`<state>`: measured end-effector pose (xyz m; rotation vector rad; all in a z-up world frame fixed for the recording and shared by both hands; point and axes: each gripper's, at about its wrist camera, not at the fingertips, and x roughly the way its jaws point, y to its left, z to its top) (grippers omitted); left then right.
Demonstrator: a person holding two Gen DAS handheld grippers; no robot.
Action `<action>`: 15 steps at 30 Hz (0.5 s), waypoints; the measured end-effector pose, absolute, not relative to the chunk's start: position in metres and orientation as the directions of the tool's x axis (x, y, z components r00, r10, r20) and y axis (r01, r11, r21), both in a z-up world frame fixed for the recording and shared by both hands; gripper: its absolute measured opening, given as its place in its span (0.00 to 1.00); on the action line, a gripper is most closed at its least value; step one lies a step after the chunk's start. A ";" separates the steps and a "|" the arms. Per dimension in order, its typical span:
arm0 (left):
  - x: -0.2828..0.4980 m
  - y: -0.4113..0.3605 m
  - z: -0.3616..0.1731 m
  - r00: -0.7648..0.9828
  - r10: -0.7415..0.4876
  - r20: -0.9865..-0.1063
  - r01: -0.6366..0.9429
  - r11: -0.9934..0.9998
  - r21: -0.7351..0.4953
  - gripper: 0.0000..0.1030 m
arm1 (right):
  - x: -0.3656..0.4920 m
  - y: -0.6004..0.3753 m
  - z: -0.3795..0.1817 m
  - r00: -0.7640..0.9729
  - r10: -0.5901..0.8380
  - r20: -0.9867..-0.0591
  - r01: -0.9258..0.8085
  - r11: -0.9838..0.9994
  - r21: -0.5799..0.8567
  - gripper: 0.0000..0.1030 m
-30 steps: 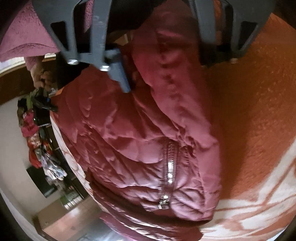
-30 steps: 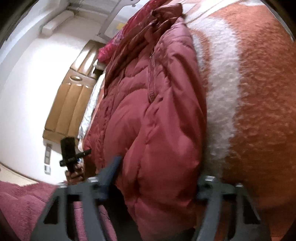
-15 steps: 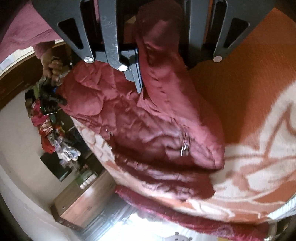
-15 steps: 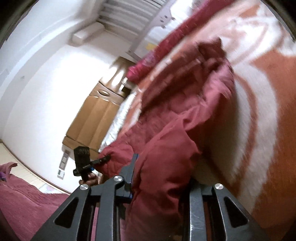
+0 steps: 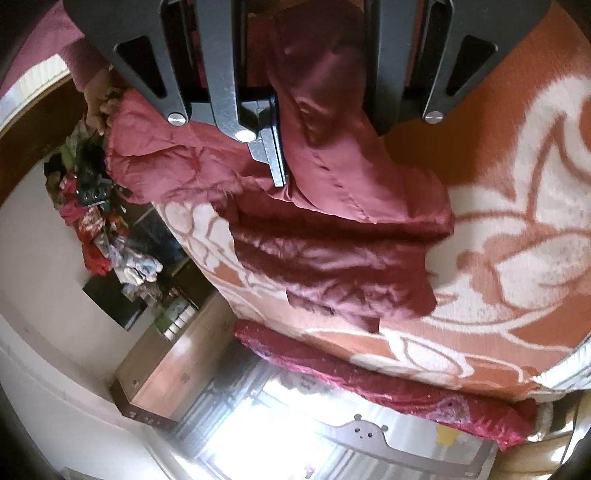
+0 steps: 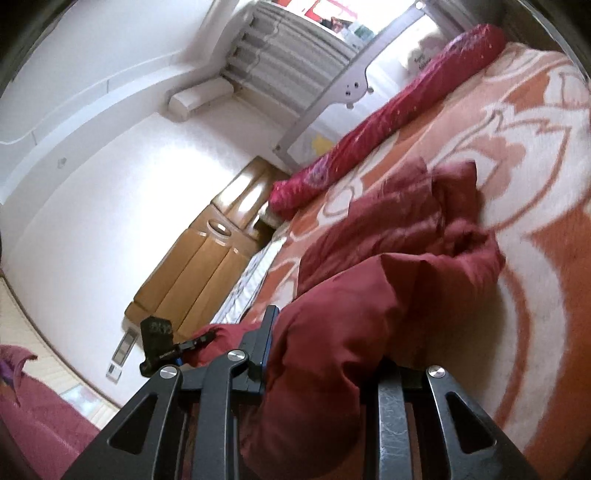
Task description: Fold large clothes
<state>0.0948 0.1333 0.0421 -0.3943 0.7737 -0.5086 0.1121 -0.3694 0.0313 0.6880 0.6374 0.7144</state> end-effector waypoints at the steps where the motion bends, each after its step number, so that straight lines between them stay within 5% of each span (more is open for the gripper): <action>1: 0.102 0.133 0.046 0.613 -0.564 -0.553 0.286 0.811 -0.510 0.17 | 0.119 -0.370 0.036 0.600 0.751 -0.276 -0.367 0.565 0.739 0.24; 15: 0.219 0.123 0.066 0.668 -0.484 -0.565 0.186 0.844 -0.504 0.17 | 0.229 -0.365 0.063 0.722 0.602 -0.341 -0.271 0.699 0.662 0.24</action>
